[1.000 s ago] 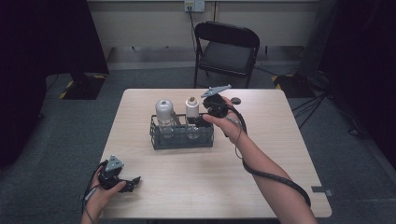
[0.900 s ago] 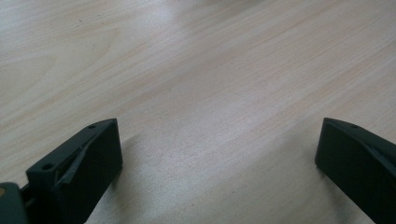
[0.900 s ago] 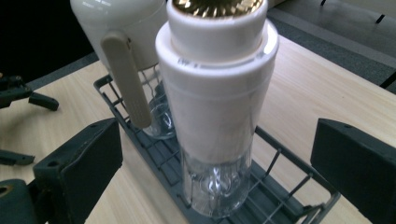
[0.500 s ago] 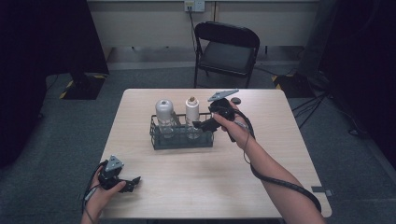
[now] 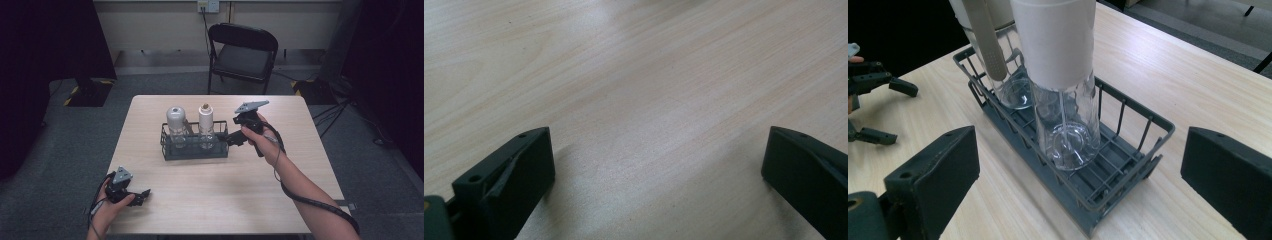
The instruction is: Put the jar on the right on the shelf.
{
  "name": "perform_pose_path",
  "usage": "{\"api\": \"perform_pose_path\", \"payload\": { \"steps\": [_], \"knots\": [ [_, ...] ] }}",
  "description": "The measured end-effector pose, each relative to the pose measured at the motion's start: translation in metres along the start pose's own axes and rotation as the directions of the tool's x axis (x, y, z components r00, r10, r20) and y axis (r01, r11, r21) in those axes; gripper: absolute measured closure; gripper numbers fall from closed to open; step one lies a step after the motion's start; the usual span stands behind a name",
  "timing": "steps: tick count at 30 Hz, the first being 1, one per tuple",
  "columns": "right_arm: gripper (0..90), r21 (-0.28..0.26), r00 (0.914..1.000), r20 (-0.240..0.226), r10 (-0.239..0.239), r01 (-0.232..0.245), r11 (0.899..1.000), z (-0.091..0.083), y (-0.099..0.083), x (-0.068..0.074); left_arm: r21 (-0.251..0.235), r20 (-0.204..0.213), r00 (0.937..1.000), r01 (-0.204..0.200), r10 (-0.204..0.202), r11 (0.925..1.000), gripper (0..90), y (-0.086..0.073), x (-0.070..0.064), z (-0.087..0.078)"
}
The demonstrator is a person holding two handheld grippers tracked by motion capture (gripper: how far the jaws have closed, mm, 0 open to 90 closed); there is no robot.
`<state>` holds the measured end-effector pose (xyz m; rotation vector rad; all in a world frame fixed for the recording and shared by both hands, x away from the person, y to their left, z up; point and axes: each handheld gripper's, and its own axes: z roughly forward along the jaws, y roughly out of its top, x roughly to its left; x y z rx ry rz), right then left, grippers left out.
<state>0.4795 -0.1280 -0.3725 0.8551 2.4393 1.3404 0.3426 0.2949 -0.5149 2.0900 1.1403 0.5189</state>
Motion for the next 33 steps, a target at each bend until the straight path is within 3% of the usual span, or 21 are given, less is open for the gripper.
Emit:
{"api": "perform_pose_path", "payload": {
  "steps": [16,33],
  "knots": [
    [1.3,-0.004,1.0000,0.004,0.007,-0.007,1.000,-0.017,-0.021,-0.002,0.000,0.000,1.0000,0.000,0.000,1.0000,0.2,0.000,0.000,0.000],
    [1.4,0.004,0.9994,0.001,0.035,-0.035,0.999,-0.034,-0.058,-0.011,0.000,0.000,1.0000,0.000,0.000,1.0000,0.2,0.000,0.000,0.000]
  ]
}}
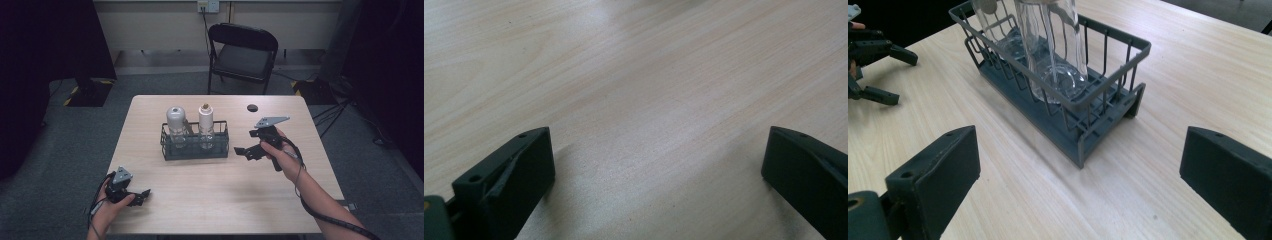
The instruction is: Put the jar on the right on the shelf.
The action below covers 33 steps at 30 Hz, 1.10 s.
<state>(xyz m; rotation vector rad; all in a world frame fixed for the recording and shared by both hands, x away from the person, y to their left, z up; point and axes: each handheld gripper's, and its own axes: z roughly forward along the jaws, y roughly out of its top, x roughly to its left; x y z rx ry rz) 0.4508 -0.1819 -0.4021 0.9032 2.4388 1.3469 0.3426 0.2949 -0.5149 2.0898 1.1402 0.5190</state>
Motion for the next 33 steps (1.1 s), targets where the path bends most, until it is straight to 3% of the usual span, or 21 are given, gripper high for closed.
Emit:
{"api": "perform_pose_path", "payload": {
  "steps": [33],
  "knots": [
    [1.6,0.030,0.9981,0.003,0.062,-0.062,0.998,-0.023,-0.061,-0.015,0.000,0.000,1.0000,0.000,0.000,1.0000,0.2,0.000,0.000,0.000]
  ]
}}
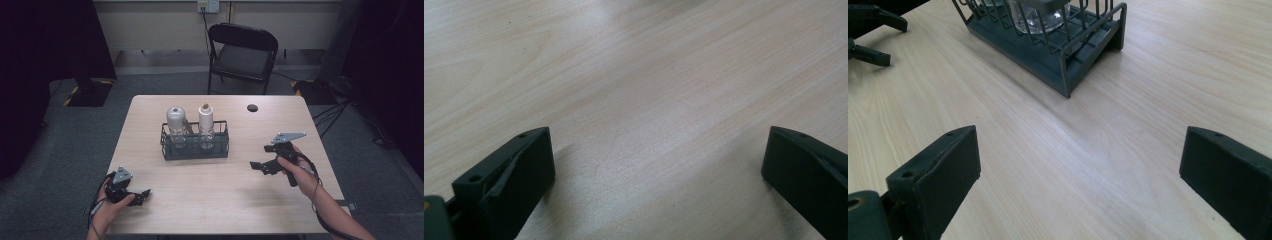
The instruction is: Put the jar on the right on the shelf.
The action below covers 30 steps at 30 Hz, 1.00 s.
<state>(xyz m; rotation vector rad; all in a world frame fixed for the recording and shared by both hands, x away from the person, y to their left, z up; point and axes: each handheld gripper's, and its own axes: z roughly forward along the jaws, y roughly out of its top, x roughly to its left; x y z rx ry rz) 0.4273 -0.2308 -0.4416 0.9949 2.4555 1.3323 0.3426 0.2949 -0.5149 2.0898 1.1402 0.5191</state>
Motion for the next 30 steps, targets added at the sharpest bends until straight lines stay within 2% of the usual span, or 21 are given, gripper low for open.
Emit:
{"api": "perform_pose_path", "payload": {
  "steps": [30],
  "knots": [
    [1.8,-0.019,0.9958,0.027,0.088,-0.087,0.996,-0.037,-0.053,-0.022,0.000,0.000,1.0000,0.000,0.000,1.0000,0.2,0.000,0.000,0.000]
  ]
}}
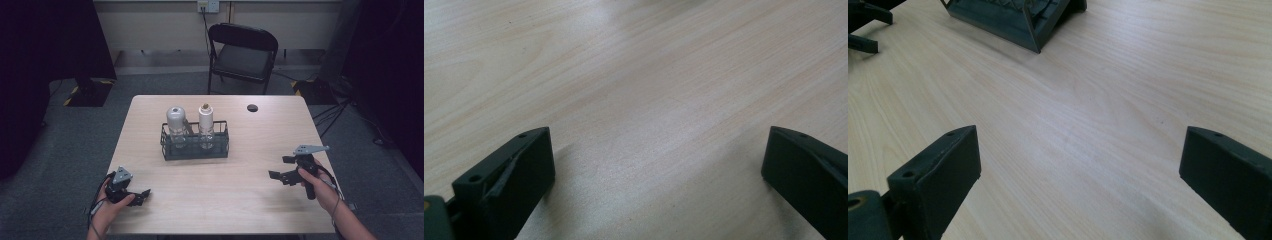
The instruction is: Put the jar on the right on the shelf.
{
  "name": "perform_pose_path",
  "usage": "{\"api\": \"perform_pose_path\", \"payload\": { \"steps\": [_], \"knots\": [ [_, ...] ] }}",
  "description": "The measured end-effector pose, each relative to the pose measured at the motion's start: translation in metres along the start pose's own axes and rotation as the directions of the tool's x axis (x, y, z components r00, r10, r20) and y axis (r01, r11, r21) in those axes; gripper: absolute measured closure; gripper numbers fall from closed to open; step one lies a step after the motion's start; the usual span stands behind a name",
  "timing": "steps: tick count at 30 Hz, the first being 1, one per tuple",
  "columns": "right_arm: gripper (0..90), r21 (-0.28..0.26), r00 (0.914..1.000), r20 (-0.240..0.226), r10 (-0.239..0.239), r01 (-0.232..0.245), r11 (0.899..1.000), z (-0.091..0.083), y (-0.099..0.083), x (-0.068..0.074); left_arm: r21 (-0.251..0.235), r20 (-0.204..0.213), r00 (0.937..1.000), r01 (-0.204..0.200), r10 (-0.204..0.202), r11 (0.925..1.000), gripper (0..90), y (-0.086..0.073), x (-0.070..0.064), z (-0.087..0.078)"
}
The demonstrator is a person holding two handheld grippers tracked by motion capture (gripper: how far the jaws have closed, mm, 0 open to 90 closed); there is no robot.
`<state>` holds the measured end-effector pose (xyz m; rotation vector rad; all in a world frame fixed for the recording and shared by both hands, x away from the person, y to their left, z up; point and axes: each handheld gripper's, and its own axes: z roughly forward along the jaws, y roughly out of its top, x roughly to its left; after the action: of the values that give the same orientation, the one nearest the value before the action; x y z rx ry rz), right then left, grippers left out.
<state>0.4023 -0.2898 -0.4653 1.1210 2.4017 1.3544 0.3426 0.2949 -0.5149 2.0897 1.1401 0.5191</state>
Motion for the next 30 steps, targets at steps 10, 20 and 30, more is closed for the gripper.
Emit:
{"api": "perform_pose_path", "payload": {
  "steps": [10,20,30],
  "knots": [
    [1.8,0.019,1.0000,-0.001,0.008,-0.008,1.000,-0.004,-0.016,-0.004,0.000,0.000,1.0000,0.000,0.000,1.0000,0.2,0.000,0.000,0.000],
    [2.0,0.034,0.9998,0.006,0.016,-0.017,0.999,-0.009,-0.030,-0.008,0.000,0.000,1.0000,0.000,0.000,1.0000,0.2,0.000,0.000,0.000],
    [2.0,0.047,0.9996,0.021,0.017,-0.018,0.999,-0.015,-0.039,-0.012,0.000,0.000,1.0000,0.000,0.000,1.0000,0.2,0.000,0.000,0.000]
  ]
}}
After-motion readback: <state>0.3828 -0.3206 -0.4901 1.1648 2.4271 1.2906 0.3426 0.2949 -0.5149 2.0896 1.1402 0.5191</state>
